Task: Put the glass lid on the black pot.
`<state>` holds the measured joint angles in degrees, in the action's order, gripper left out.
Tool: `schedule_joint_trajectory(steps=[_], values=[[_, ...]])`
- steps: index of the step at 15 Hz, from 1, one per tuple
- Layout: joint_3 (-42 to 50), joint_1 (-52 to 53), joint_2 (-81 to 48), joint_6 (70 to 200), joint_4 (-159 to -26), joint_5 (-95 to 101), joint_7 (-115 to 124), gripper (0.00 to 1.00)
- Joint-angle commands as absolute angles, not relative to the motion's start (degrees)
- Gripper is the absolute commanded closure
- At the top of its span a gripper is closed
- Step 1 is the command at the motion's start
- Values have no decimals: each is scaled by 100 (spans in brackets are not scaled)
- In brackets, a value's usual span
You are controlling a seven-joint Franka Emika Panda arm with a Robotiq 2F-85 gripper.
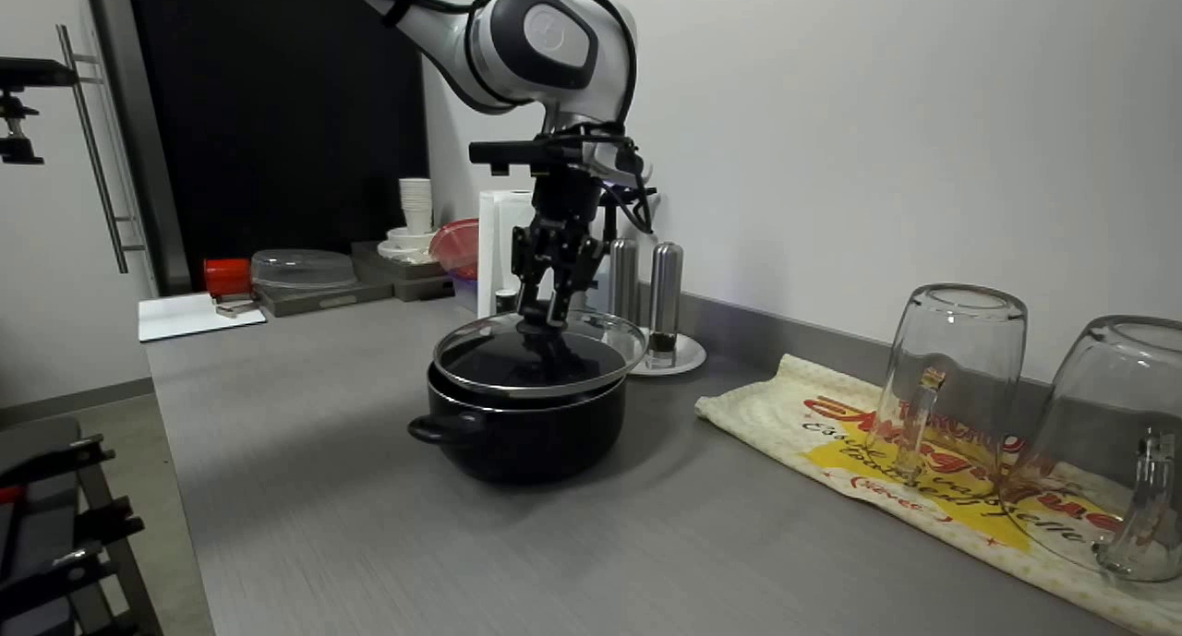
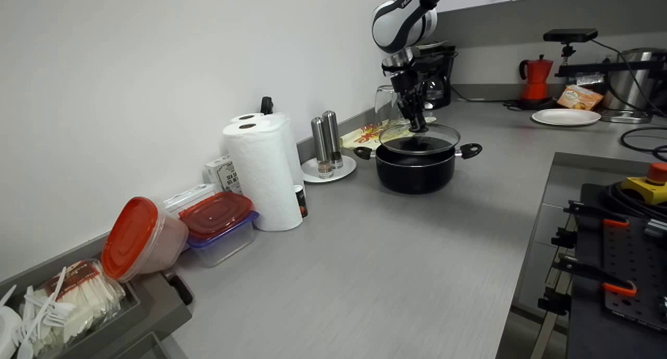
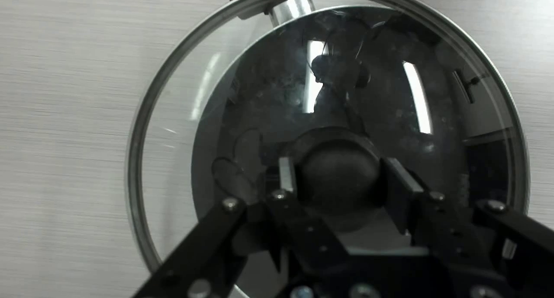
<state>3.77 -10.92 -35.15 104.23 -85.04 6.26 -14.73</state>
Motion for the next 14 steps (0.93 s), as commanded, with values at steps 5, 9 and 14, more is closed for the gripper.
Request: schedule_joint_trajectory(steps=[5, 9, 14], values=[[289, -1080, -3549, 10425, -8405, 424, -1439, 74], [246, -1061, -3584, 10423, -8403, 386, -1443, 74], [222, -1038, -3617, 10425, -8410, 397, -1441, 74]])
